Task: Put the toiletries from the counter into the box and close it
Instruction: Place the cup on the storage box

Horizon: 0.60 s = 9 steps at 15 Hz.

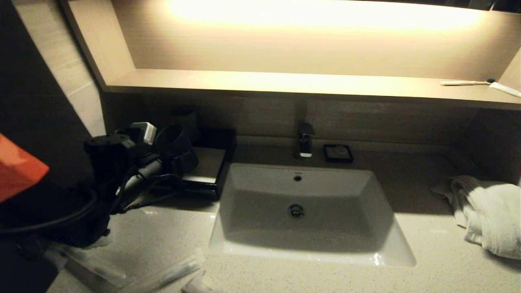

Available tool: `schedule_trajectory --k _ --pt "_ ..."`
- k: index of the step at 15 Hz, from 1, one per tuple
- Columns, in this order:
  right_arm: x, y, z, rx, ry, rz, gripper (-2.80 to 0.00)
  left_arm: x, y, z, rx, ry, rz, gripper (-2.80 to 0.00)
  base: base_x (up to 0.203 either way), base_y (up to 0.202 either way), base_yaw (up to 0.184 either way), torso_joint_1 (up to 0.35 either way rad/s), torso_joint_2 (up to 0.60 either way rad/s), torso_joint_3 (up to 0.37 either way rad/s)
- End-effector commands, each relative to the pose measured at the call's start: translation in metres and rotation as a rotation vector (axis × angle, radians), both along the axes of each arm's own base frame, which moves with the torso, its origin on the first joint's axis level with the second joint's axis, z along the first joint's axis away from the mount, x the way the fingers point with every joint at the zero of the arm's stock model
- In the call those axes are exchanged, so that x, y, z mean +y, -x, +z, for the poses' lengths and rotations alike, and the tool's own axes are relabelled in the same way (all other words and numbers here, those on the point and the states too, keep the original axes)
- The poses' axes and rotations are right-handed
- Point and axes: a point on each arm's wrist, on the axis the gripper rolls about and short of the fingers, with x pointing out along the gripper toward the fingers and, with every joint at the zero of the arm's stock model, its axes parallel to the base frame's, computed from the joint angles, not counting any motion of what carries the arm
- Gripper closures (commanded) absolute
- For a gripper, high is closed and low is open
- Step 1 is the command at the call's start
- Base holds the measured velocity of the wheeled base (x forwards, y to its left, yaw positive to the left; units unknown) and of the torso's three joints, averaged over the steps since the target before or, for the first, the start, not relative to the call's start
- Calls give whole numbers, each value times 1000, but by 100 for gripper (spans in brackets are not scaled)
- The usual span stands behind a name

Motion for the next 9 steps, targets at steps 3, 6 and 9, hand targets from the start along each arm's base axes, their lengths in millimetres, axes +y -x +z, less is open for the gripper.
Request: schedule_trajectory --k 3,6,9 --pt "0 0 0 0 0 1 0 -15 -5 -3 26 -16 -21 0 0 0 0 0 0 0" --pt "0 0 0 0 0 1 0 -30 -14 -5 12 -42 13 0 0 0 0 0 0 0" --pt "0 0 0 0 0 1 0 -37 -20 -2 32 -57 3 0 0 0 0 0 0 0"
